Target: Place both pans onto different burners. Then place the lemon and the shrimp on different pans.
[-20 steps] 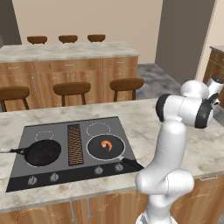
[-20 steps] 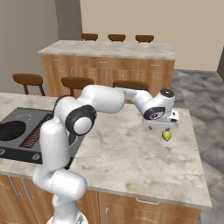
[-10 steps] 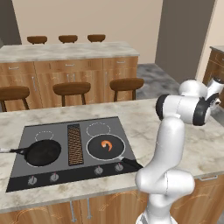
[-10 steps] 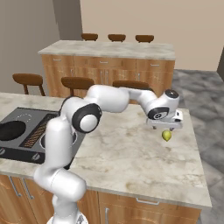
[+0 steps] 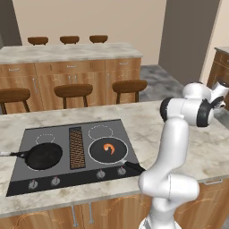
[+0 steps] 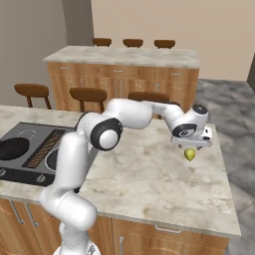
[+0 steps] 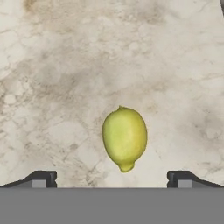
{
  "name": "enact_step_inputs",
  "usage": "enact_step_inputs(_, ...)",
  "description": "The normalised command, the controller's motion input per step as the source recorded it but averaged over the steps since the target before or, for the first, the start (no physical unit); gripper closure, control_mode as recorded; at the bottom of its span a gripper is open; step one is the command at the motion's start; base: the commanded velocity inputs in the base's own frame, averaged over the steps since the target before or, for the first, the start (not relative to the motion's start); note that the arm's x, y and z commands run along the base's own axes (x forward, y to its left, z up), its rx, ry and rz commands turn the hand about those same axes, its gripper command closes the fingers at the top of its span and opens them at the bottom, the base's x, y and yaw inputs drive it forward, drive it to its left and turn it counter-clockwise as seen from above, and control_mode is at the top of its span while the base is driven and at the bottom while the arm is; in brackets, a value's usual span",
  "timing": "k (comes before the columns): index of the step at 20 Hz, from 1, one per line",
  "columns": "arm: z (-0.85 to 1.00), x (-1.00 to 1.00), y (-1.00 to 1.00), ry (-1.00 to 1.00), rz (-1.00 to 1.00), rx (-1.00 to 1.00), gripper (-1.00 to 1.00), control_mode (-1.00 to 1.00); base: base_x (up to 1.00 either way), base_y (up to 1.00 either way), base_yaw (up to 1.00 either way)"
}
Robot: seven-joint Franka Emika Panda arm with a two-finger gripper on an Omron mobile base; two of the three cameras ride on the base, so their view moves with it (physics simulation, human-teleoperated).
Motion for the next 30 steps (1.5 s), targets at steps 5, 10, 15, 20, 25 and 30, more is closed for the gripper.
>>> enact_step_inputs(5, -0.15, 0.12, -0.07, 0.00, 0.00, 0.00, -1.00, -1.00, 0.00, 0.00, 0.00)
enact_step_inputs(10, -0.18, 0.14, 0.00, 0.00, 0.00, 0.00, -1.00, -1.00, 0.00, 0.00, 0.00)
enact_step_inputs(15, -0.15, 0.07, 0.00, 0.00, 0.00, 0.00, -1.00, -1.00, 0.00, 0.00, 0.00)
enact_step_inputs(20, -0.19, 0.00, 0.00, 0.00, -0.01, 0.00, -1.00, -1.00, 0.00, 0.00, 0.00)
enact_step_inputs(25, -0.27, 0.01, 0.00, 0.00, -0.03, 0.00, -1.00, -1.00, 0.00, 0.00, 0.00)
enact_step_inputs(30, -0.19, 0.06, 0.00, 0.00, -0.01, 0.00, -1.00, -1.00, 0.00, 0.00, 0.00)
